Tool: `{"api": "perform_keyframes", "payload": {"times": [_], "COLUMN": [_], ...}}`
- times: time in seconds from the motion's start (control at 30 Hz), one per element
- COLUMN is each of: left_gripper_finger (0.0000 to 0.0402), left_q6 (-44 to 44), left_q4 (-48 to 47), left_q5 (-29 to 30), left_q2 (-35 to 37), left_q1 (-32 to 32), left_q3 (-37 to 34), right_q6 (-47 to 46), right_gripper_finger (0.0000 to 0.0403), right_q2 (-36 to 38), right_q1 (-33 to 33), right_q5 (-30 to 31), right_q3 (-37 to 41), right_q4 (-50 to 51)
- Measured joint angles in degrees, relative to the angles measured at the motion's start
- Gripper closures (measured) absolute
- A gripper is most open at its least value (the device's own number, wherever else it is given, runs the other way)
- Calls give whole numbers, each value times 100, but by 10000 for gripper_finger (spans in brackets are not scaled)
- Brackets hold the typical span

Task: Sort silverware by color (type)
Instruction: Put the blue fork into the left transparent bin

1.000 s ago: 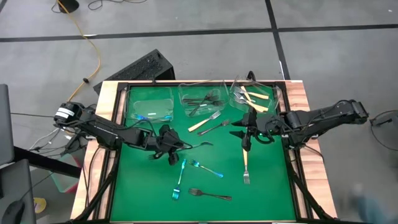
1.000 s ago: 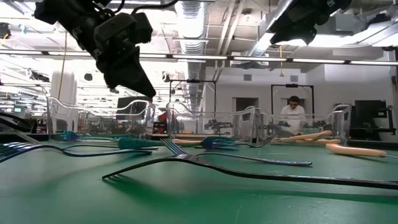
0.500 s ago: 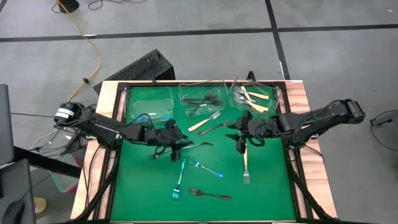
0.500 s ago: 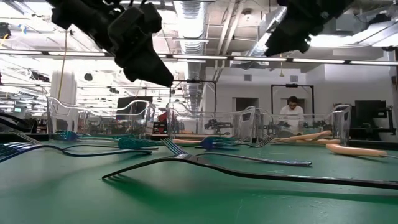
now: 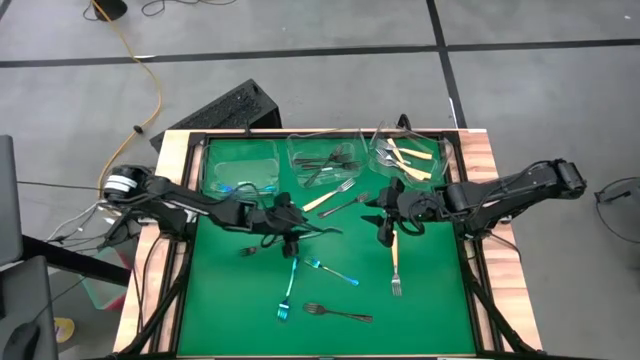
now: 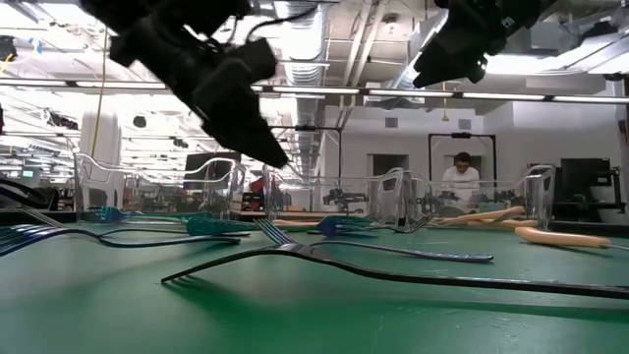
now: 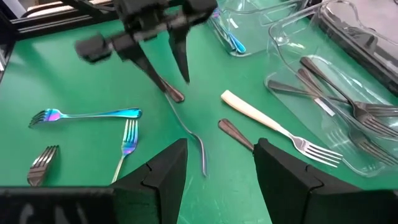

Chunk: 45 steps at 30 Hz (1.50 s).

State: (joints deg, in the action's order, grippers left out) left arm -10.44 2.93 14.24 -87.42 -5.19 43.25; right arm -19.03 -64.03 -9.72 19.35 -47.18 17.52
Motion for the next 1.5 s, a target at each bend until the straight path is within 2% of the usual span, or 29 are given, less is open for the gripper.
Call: {"api": "perform_keyframes", "payload": {"times": [0.13,0.27,0.47,0.73,0.83,1.0,1.17,1.5], "left_gripper_finger": [254,254,254,254,258,293,385,401], "left_q6": [128,224,41,73,37,-68,-91,-149], "left_q4": [-340,-464,-654,-792,-771,-753,-792,-690], "left_q5": [249,-77,-373,-399,-578,-711,-779,-891], "left_q2": [-416,-740,-1101,-1415,-1615,-1629,-1609,-1468], "left_q1": [30,45,46,42,44,87,90,89], "left_q3": [497,744,769,762,771,775,775,741], "right_q6": [0,-2,-2,-2,-2,-4,-4,-2], "right_gripper_finger": [198,198,198,198,198,198,198,198], "right_q2": [0,0,0,0,0,0,0,0], "right_q1": [-1,0,-2,7,7,0,0,16], "right_q5": [-7,-156,-180,-201,-214,-275,-278,-271], "right_q3": [0,0,0,2,0,0,0,0], "right_q4": [1,19,47,48,48,44,40,-22]}}
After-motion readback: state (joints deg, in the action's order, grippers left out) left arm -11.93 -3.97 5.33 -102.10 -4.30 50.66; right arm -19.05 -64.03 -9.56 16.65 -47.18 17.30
